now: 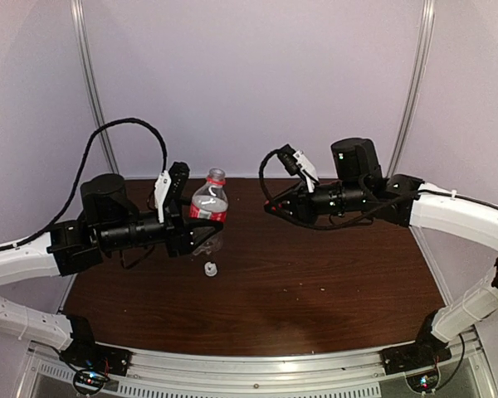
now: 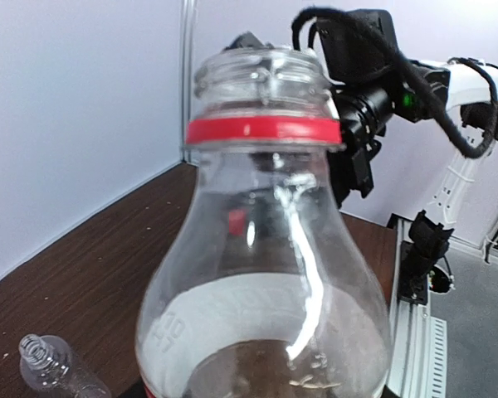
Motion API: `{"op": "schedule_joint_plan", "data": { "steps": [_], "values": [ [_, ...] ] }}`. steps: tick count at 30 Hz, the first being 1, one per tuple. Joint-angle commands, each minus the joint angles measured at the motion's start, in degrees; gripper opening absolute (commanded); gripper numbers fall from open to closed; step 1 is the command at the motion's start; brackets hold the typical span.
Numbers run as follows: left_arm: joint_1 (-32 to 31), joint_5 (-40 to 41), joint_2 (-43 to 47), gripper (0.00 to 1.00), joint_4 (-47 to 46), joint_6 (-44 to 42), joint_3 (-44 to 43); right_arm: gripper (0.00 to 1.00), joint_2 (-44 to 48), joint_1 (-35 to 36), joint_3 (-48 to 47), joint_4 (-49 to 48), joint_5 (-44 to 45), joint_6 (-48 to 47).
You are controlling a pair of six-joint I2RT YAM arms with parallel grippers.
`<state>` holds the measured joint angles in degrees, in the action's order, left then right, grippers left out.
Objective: Unscrew the bottle caps
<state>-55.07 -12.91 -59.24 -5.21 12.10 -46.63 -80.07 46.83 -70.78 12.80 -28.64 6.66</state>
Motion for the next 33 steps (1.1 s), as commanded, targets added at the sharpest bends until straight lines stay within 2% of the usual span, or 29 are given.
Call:
{"op": "schedule_joint_plan", "data": {
  "steps": [1,7,18,33],
  "values": [
    [-0.01,10.72,3.4,0.44,3.19,-2.85,1.2,0.21,-1.8,-0.33,4.93,-5.8,6.15,0.9],
    [0.02,16.24,6.66,0.44,3.5,-1.79,2.71,0.22,-10.68,-0.5,9.6,-11.76,9.68,1.04],
    [0.05,19.53,9.11,0.44,4.28,-1.98,3.65,0.22,-28.79,-0.6,8.24,-18.75,9.27,1.26],
    [-0.04,19.44,8.63,0.45,3.89,-2.26,3.89,0.3,-33.41,-0.6,6.91,-16.42,14.47,-2.88]
  ]
}}
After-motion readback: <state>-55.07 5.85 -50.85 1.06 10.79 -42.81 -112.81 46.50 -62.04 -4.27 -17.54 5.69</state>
